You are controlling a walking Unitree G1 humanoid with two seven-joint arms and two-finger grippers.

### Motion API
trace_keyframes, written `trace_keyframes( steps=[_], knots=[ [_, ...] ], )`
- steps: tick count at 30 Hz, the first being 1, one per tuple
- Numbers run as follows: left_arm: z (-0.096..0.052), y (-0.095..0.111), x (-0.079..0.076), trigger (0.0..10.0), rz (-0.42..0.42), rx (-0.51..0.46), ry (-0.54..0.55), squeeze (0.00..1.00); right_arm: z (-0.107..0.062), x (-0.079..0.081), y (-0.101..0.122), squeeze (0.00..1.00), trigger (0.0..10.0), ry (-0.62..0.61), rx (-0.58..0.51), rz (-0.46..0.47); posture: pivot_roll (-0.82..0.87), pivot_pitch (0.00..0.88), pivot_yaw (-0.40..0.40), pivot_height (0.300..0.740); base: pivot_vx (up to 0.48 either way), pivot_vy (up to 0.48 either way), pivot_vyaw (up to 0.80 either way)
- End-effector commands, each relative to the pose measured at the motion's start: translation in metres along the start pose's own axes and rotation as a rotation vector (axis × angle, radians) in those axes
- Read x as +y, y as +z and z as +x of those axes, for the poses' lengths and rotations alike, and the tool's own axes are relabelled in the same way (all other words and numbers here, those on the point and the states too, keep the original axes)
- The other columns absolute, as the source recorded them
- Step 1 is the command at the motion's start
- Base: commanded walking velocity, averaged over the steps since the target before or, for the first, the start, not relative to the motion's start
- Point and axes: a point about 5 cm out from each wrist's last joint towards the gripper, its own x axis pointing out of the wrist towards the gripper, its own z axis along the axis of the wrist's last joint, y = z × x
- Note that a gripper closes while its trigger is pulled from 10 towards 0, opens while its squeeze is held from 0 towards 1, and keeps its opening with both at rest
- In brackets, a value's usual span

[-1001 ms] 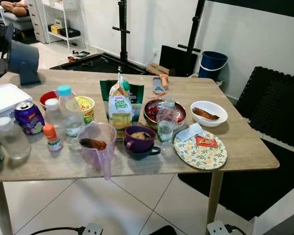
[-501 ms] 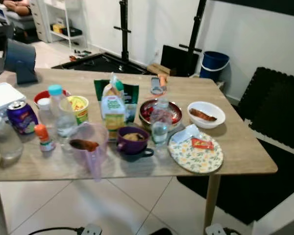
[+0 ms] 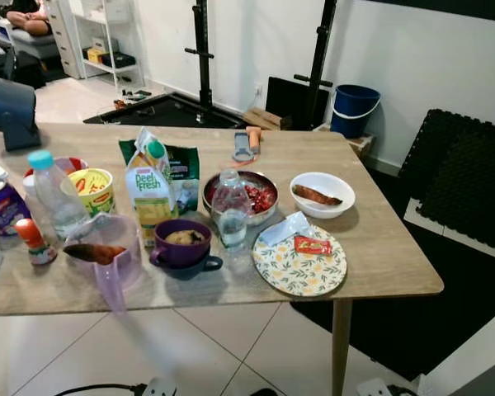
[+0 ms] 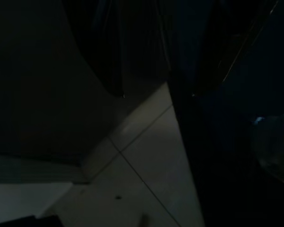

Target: Restocking fridge

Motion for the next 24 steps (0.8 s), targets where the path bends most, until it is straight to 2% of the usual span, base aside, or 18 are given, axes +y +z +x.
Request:
trace_keyframes(
  steps=[1, 3, 10, 14, 18, 21, 24],
  knots=[
    [-0.002, -0.019, -0.004, 10.0, -0.011, 0.069, -0.012, 0.00, 0.000, 0.000, -0.002, 0.00, 10.0, 0.004, 0.003, -0.002, 0.03, 0.000, -0.086, 0.740, 0.000, 0.000, 0.00],
    [-0.002, -0.019, -0.003, 10.0, -0.011, 0.069, -0.011, 0.00, 0.000, 0.001, -0.001, 0.00, 10.0, 0.005, -0.002, 0.008, 0.03, 0.000, -0.085, 0.740, 0.000, 0.000, 0.00],
    [-0.002, -0.020, -0.004, 10.0, -0.011, 0.070, -0.008, 0.00, 0.004, 0.018, 0.009, 0.00, 10.0, 0.025, -0.023, 0.015, 0.03, 0.000, -0.083, 0.740, 0.000, 0.000, 0.00],
    [-0.002, -0.020, -0.004, 10.0, -0.011, 0.071, -0.007, 0.00, 0.004, 0.019, 0.009, 0.00, 10.0, 0.029, -0.022, 0.012, 0.03, 0.000, -0.083, 0.740, 0.000, 0.000, 0.00],
    [-0.002, -0.021, -0.005, 10.0, -0.012, 0.073, -0.006, 0.00, -0.001, -0.001, -0.005, 0.00, 10.0, 0.011, -0.004, 0.010, 0.03, 0.000, -0.088, 0.740, 0.000, 0.000, 0.00],
    [-0.002, -0.021, -0.006, 10.0, -0.013, 0.073, -0.005, 0.00, -0.002, -0.005, -0.006, 0.00, 10.0, 0.007, -0.002, 0.008, 0.03, 0.000, -0.091, 0.740, 0.000, 0.000, 0.00],
    [-0.002, -0.021, -0.007, 10.0, -0.015, 0.073, -0.004, 0.00, 0.000, -0.003, 0.006, 0.00, 10.0, 0.007, -0.014, -0.001, 0.04, 0.000, -0.096, 0.740, 0.000, 0.000, 0.00]
  ],
)
